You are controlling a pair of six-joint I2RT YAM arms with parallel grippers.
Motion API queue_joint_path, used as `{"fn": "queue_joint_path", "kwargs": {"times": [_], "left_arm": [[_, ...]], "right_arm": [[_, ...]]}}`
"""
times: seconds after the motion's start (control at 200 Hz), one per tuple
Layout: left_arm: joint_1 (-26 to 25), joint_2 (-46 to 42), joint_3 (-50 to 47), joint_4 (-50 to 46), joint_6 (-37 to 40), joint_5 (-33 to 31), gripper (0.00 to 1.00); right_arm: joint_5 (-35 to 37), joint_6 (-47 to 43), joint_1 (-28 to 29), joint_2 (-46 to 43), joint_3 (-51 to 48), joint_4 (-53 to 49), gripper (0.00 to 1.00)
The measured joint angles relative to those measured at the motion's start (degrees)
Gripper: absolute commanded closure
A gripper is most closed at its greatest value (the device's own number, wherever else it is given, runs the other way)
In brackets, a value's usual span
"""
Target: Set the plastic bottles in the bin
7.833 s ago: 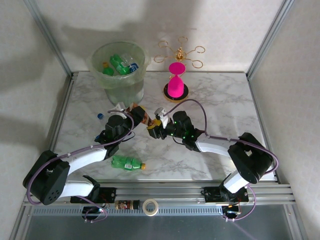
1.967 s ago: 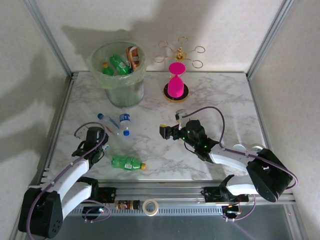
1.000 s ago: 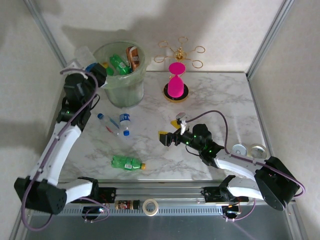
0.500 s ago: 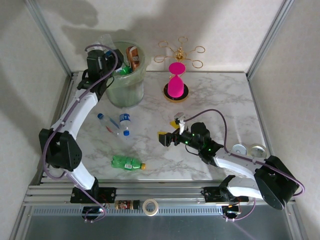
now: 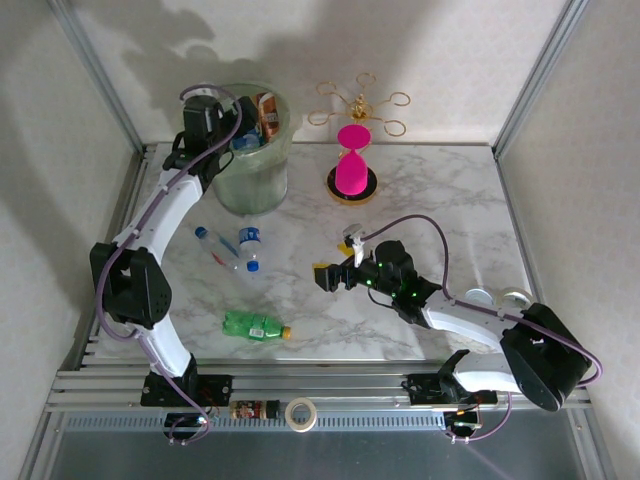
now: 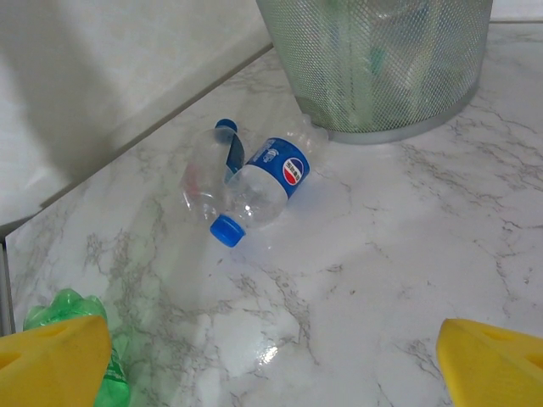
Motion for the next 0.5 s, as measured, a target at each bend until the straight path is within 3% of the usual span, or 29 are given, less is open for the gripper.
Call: {"fn": "queue_joint_path", "kwargs": {"times": [0.235,0.501], "left_arm": [[-0.4,-3.2,-0.9,-1.4,0.3,0.0,0.0],[-1.5,-20.7,-14.1,-1.5,0.1,-0.7,0.0]], "right_arm": [[0.0,0.0,0.0,0.9,1.1,-0.6,0.01],[-2.0,0.0,0.0,2.1,2.0,-0.6,0.01]]}}
